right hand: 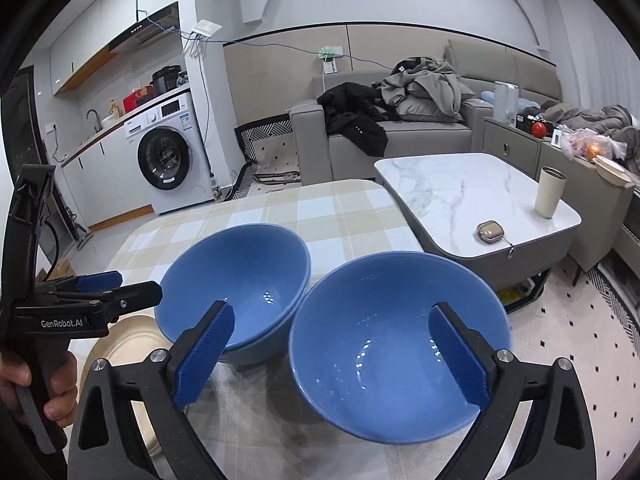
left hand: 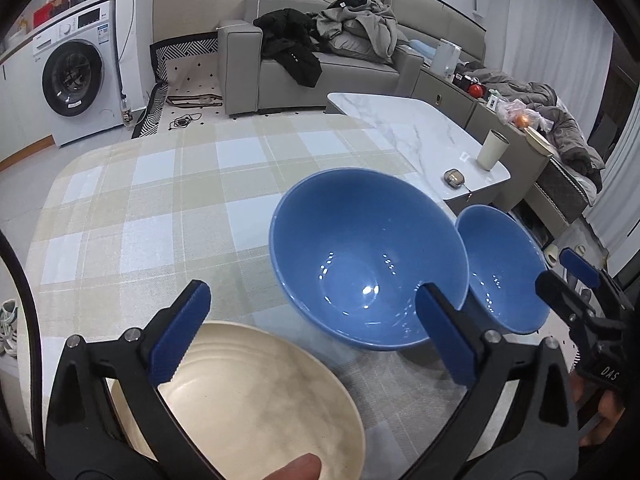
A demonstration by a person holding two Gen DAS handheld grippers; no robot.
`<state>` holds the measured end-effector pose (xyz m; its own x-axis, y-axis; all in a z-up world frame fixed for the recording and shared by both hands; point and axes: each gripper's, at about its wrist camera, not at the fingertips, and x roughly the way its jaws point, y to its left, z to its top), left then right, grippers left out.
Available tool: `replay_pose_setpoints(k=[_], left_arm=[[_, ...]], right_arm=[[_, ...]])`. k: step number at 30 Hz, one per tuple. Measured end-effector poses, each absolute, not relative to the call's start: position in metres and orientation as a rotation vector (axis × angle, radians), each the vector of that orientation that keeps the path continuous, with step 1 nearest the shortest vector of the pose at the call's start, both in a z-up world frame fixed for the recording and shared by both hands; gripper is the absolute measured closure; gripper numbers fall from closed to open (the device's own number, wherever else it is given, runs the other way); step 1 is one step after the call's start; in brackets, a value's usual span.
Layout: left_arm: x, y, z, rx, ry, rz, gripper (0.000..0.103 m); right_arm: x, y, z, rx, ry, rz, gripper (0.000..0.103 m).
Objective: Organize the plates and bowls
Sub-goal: 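Move both tools toward the rim of one blue bowl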
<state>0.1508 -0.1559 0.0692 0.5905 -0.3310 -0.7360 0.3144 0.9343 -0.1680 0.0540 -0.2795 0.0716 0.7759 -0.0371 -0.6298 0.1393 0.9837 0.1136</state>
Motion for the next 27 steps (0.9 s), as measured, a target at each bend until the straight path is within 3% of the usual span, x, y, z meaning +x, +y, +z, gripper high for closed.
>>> replay_pose_setpoints(k=[27], left_arm=[[0.097, -0.224, 0.074, -0.004, 0.914, -0.468, 0.001]], right_arm=[[-0.005, -0.360, 0.090, 0.262, 0.624, -0.247, 0.001]])
